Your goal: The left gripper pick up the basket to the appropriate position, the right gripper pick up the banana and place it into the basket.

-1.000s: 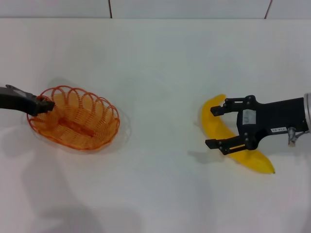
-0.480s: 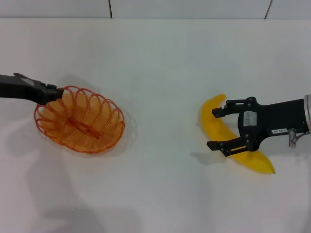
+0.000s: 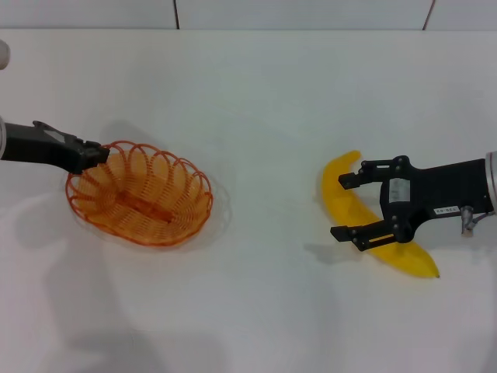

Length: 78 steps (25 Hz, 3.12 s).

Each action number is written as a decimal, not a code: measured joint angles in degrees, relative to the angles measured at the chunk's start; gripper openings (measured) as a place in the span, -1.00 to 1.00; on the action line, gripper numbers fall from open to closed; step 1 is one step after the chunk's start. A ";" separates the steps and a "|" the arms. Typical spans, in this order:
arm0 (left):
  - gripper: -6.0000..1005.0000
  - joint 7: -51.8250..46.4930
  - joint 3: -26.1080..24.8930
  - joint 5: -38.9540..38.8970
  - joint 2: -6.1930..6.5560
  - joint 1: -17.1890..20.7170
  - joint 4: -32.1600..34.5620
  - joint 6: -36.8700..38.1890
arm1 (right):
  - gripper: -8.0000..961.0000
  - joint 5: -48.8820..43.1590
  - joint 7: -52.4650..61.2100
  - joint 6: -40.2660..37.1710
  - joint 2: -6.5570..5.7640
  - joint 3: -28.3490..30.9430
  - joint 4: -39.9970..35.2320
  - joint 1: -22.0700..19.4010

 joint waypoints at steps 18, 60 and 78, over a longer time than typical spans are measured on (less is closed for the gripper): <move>-0.42 -0.04 -0.13 0.42 0.16 0.24 0.02 0.01 | 0.83 -0.05 0.87 -0.26 0.00 -0.44 0.00 0.00; 0.21 -4.35 0.97 2.05 -0.03 1.06 -1.44 0.12 | 0.83 -1.53 2.79 -0.10 0.00 -1.83 -0.20 0.80; -0.69 -3.07 0.73 1.70 -0.01 0.97 -1.22 -0.26 | 0.83 -1.58 2.96 -0.11 0.00 -1.82 -0.06 0.96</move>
